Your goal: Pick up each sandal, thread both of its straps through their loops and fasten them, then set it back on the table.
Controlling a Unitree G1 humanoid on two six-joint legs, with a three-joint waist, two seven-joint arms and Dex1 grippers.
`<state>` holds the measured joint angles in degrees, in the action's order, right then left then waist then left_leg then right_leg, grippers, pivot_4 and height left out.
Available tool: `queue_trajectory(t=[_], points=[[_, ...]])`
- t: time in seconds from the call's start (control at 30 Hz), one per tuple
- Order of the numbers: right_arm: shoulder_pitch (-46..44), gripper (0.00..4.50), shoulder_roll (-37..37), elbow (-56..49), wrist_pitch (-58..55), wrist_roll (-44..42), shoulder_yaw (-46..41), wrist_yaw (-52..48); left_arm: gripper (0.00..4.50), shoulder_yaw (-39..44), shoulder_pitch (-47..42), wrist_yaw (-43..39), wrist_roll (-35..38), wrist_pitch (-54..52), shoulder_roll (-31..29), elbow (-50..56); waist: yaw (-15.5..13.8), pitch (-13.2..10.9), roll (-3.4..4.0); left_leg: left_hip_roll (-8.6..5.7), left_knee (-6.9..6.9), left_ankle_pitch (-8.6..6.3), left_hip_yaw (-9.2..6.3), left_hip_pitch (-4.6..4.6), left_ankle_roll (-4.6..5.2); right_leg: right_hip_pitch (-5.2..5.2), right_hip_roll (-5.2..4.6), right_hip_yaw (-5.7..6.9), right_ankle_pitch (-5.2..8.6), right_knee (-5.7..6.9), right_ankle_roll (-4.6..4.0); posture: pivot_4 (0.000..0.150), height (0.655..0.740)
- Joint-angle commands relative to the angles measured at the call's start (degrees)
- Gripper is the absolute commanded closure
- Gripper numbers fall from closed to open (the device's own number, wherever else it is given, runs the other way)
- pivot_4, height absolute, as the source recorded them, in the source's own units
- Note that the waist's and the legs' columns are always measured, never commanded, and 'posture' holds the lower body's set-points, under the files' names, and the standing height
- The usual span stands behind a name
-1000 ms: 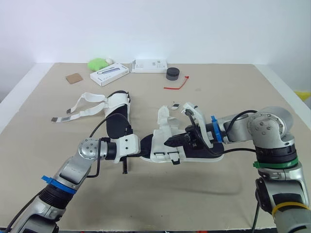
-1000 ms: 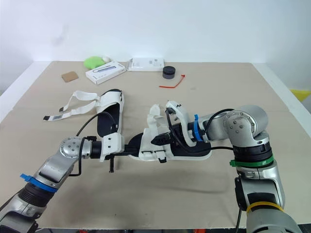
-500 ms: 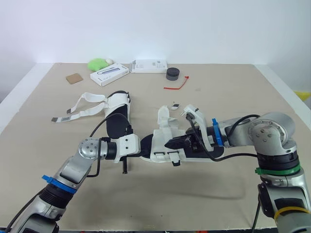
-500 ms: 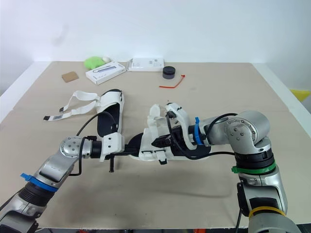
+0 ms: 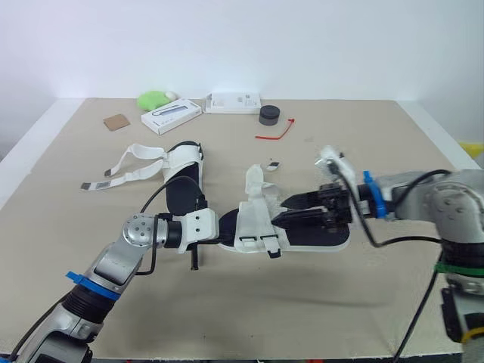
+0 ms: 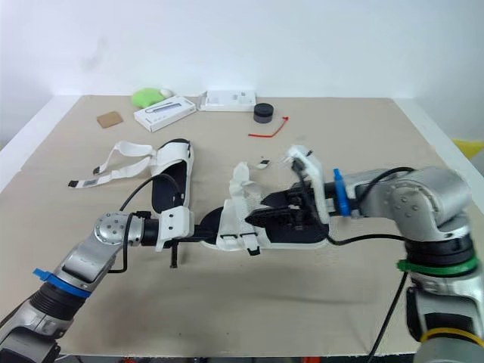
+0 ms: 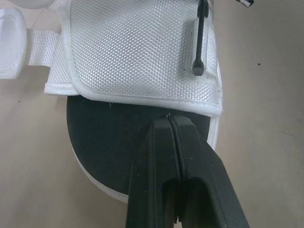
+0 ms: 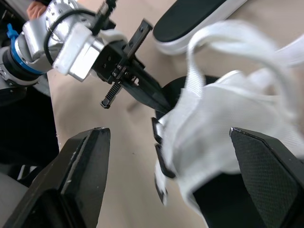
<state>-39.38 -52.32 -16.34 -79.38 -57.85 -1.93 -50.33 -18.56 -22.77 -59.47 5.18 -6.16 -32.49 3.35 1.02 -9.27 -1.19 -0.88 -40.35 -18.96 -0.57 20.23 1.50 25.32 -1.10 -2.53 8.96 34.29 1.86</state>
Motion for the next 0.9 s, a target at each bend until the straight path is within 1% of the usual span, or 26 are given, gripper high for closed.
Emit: queue_trajectory(t=[0.03,0.13,0.23,0.3,0.47,0.63,0.73,0.9], points=[[4.2,0.10,-4.2,-6.0,0.4,-4.9,-3.5,-6.8,4.50,-1.2,1.1,-0.1,-2.7,-1.4,-1.2,-4.2,0.0,0.0,0.00,0.01,0.00,0.00,0.00,0.00,0.00,-0.01,0.01,0.00,0.01,0.00,0.00,0.150,0.7400],[9.1,0.10,-5.2,-9.3,1.8,-5.8,-3.5,-7.9,4.50,-1.2,0.8,-0.4,-2.7,-1.5,-1.2,-4.4,0.0,0.0,0.01,0.02,0.00,0.00,0.03,-0.04,0.00,-0.06,0.00,-0.02,-0.01,0.00,0.02,0.150,0.7400],[13.2,0.10,-2.9,-11.3,5.6,-2.0,-1.5,-4.5,4.50,-1.2,0.5,-0.6,-2.7,-1.6,-1.1,-4.4,0.1,0.0,0.00,0.01,0.00,0.02,0.07,-0.05,0.03,-0.15,0.02,-0.06,-0.04,0.00,0.08,0.150,0.7400],[14.4,0.10,-0.5,-10.5,7.5,1.1,0.3,-1.4,4.50,-1.2,0.5,-0.7,-2.7,-1.5,-1.1,-4.5,0.2,0.0,-0.01,0.03,0.00,0.03,0.10,-0.06,0.03,-0.20,0.04,-0.06,-0.05,0.00,0.10,0.150,0.7400],[15.0,0.10,1.4,-8.4,9.3,4.9,2.8,0.6,4.50,-1.2,0.6,-1.0,-2.7,-1.5,-1.3,-4.3,0.1,0.0,0.02,0.00,-0.01,0.10,0.12,-0.15,-0.07,-0.08,0.03,-0.10,-0.09,0.03,0.13,0.150,0.7400],[15.3,0.10,2.2,-8.4,9.3,5.0,3.4,0.7,4.50,-1.1,0.7,-1.1,-2.8,-1.6,-1.5,-4.1,0.1,0.0,0.02,0.00,-0.01,0.09,0.11,-0.13,-0.08,-0.06,0.00,-0.10,-0.08,0.02,0.12,0.150,0.7400],[14.4,0.10,2.6,-7.8,9.5,6.0,5.2,-0.1,4.50,-1.1,0.7,-0.9,-2.8,-1.8,-1.3,-3.7,0.1,0.0,0.02,0.01,-0.01,0.09,0.11,-0.14,-0.07,-0.08,0.03,-0.11,-0.09,0.02,0.12,0.150,0.7400],[13.1,0.10,3.9,-7.1,8.5,5.4,5.8,-0.2,4.50,-1.1,0.9,-0.9,-2.7,-1.9,-1.3,-3.5,0.2,0.0,0.02,0.02,0.00,0.09,0.10,-0.18,-0.07,-0.08,0.05,-0.11,-0.09,0.02,0.11,0.150,0.7400]])
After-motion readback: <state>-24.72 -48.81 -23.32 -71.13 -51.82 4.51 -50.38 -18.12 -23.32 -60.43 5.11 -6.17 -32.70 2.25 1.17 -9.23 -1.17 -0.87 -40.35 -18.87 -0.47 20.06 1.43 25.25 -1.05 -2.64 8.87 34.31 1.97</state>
